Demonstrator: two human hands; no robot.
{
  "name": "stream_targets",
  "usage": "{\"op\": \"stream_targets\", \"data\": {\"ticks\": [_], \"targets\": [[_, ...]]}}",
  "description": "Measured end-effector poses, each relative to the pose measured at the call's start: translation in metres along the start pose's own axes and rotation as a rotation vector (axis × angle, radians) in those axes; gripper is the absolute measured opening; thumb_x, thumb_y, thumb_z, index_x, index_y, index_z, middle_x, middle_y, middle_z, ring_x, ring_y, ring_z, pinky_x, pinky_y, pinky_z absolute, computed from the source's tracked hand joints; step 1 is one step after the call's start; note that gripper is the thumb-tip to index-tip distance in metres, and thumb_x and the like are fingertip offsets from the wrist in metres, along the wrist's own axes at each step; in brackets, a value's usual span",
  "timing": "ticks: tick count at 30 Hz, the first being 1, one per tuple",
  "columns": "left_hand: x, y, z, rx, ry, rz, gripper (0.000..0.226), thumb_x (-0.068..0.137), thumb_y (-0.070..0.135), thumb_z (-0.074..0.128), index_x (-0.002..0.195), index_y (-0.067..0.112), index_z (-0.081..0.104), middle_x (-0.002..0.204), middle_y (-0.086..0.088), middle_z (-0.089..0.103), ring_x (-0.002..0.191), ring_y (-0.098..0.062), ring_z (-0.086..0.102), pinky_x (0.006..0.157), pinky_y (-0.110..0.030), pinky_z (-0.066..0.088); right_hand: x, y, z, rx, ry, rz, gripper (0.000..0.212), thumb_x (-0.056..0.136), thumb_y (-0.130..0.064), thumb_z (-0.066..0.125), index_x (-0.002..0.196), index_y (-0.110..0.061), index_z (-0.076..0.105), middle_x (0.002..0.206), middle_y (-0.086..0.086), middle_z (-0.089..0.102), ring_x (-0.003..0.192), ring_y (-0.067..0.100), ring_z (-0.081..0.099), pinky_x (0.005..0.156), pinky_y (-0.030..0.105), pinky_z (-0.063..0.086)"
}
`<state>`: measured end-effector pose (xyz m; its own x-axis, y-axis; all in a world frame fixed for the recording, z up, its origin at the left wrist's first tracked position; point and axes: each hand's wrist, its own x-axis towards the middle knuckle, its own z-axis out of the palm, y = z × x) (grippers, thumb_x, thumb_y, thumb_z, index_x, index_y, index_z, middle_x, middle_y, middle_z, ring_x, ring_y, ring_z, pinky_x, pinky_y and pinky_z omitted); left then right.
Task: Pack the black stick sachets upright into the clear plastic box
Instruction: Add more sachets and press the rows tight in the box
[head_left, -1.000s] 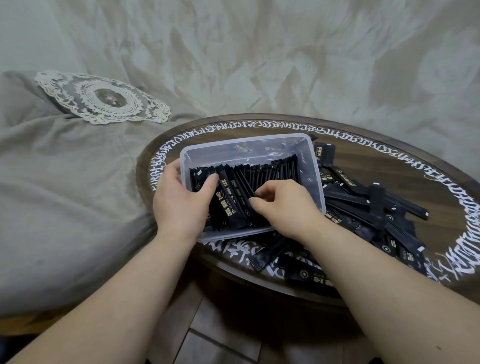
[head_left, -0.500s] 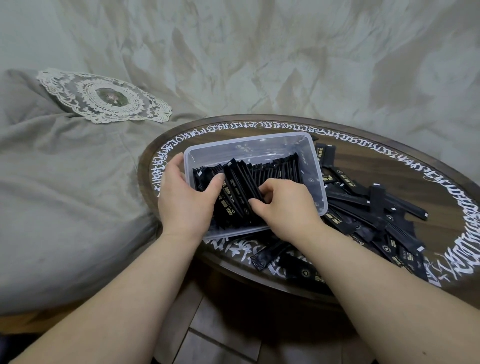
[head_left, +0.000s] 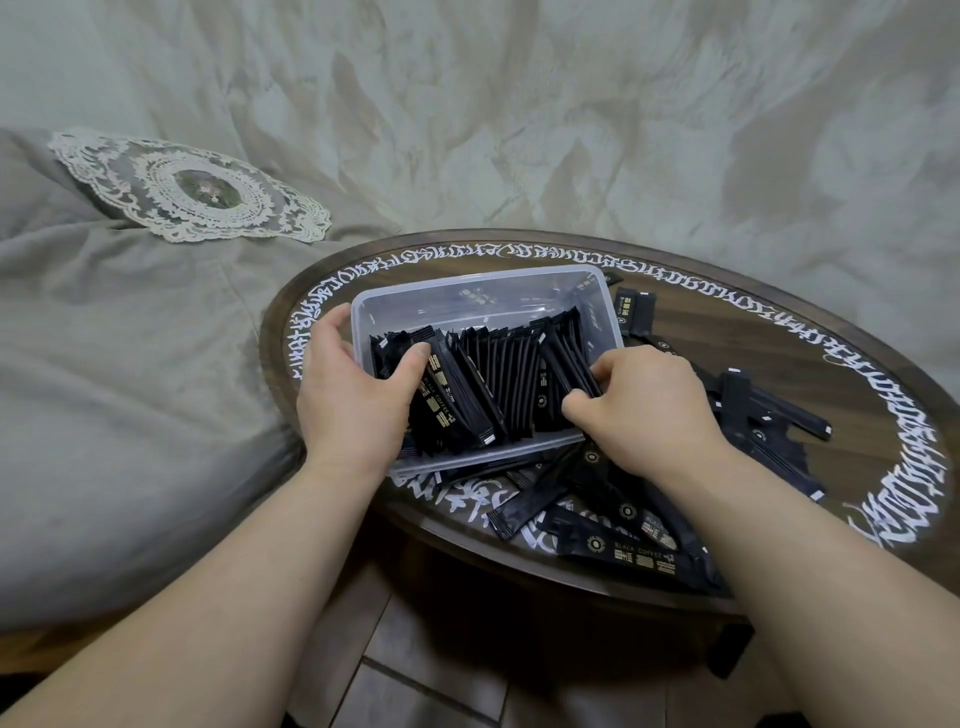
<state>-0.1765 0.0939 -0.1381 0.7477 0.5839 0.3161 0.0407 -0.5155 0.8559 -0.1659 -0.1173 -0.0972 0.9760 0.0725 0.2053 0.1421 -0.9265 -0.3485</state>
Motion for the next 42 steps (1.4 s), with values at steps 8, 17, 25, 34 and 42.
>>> {"op": "stream_targets", "data": {"ticks": [8, 17, 25, 34, 42], "targets": [[0.003, -0.003, 0.000, 0.002, 0.021, 0.003, 0.067, 0.072, 0.048, 0.075, 0.128, 0.027, 0.044, 0.110, 0.005, 0.060, 0.099, -0.016, 0.059, 0.091, -0.038, 0.048, 0.000, 0.002, -0.004, 0.005, -0.031, -0.008, 0.028, 0.074, -0.029, 0.061, 0.073, -0.001, 0.062, 0.068, 0.014, 0.063, 0.069, 0.030, 0.058, 0.054, 0.027, 0.041], [0.004, -0.005, 0.001, 0.006, 0.024, -0.002, 0.067, 0.073, 0.046, 0.075, 0.129, 0.027, 0.044, 0.112, 0.005, 0.060, 0.099, -0.015, 0.059, 0.087, -0.031, 0.045, 0.000, 0.003, -0.003, -0.038, -0.078, -0.063, 0.028, 0.073, -0.031, 0.062, 0.066, -0.004, 0.060, 0.054, 0.007, 0.051, 0.060, 0.028, 0.050, 0.048, 0.025, 0.033], [0.002, -0.004, 0.000, 0.013, 0.013, 0.009, 0.066, 0.075, 0.044, 0.075, 0.131, 0.028, 0.044, 0.116, 0.005, 0.059, 0.100, -0.014, 0.057, 0.083, -0.026, 0.038, 0.002, 0.000, 0.002, -0.061, -0.116, -0.085, 0.035, 0.075, -0.032, 0.062, 0.054, -0.011, 0.044, 0.048, 0.003, 0.043, 0.051, 0.023, 0.043, 0.045, 0.027, 0.025], [0.001, -0.002, -0.001, 0.013, 0.017, 0.022, 0.062, 0.077, 0.040, 0.075, 0.130, 0.028, 0.045, 0.121, 0.009, 0.057, 0.100, -0.009, 0.053, 0.085, -0.023, 0.036, 0.003, -0.001, 0.009, -0.042, -0.045, -0.117, 0.026, 0.077, -0.030, 0.059, 0.064, -0.008, 0.055, 0.055, 0.005, 0.051, 0.061, 0.026, 0.050, 0.051, 0.029, 0.031], [0.002, -0.002, 0.000, 0.006, 0.012, 0.014, 0.062, 0.075, 0.042, 0.075, 0.128, 0.030, 0.045, 0.116, 0.006, 0.060, 0.099, -0.012, 0.057, 0.082, -0.024, 0.038, 0.003, -0.001, 0.013, -0.042, 0.016, -0.141, 0.025, 0.083, -0.030, 0.054, 0.081, -0.008, 0.064, 0.068, 0.006, 0.061, 0.073, 0.028, 0.056, 0.061, 0.031, 0.040]]}}
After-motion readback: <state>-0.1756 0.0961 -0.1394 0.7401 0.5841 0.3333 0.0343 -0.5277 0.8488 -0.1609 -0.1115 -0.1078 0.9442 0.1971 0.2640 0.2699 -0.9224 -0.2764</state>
